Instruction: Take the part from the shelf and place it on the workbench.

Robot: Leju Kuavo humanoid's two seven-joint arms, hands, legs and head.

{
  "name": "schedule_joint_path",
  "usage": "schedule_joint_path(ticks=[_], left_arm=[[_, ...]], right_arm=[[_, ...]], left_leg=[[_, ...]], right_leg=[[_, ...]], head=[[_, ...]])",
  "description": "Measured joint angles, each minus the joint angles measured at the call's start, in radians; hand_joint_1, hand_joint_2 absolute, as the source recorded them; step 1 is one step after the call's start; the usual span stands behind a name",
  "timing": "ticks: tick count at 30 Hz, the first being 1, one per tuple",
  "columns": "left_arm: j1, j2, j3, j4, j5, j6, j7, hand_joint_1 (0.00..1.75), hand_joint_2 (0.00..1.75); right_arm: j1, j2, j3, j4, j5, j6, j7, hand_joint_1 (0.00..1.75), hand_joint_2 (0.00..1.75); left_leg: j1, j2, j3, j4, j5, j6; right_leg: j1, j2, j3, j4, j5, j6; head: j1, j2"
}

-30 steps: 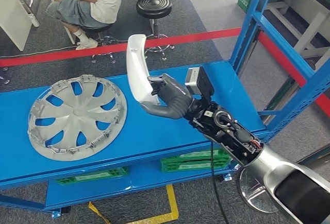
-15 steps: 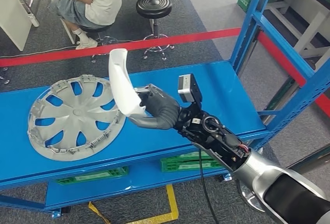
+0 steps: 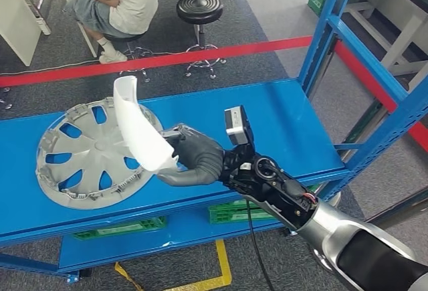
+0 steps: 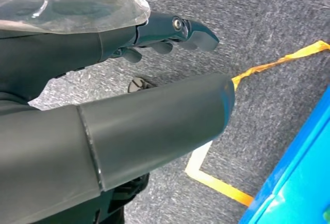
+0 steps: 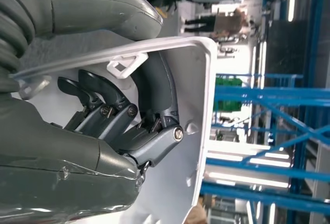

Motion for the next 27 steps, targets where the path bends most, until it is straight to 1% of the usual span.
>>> schedule_joint_path(ticks=[14,22,26,27], left_arm=[[-0.006,-0.004,0.0,0.0,-0.008,0.006,-0.005,0.0,1.75],[-0.01,-0.007,0.001,0.0,0.002,0.019,-0.056,0.0,1.75],[-0.016,-0.009,0.003,0.0,0.012,0.024,-0.119,0.0,0.0],[-0.017,-0.009,0.003,0.0,0.015,0.021,-0.128,0.0,0.0]], right_arm=[[0.004,0.002,0.041,-0.062,-0.022,0.067,-0.006,1.75,1.75],[0.004,0.002,0.056,-0.087,-0.022,0.08,-0.006,1.75,1.75],[0.004,0.002,0.062,-0.101,-0.027,0.103,-0.011,1.74,1.75],[0.004,0.002,0.063,-0.105,-0.032,0.111,-0.014,1.74,1.75]], left_leg=[[0.0,0.0,0.0,0.0,0.0,0.0],[0.0,0.0,0.0,0.0,0.0,0.0],[0.0,0.0,0.0,0.0,0.0,0.0],[0.0,0.0,0.0,0.0,0.0,0.0]], right_leg=[[0.0,0.0,0.0,0.0,0.0,0.0],[0.0,0.0,0.0,0.0,0.0,0.0],[0.0,0.0,0.0,0.0,0.0,0.0],[0.0,0.0,0.0,0.0,0.0,0.0]], head=[[0.0,0.0],[0.0,0.0],[0.0,0.0],[0.0,0.0]])
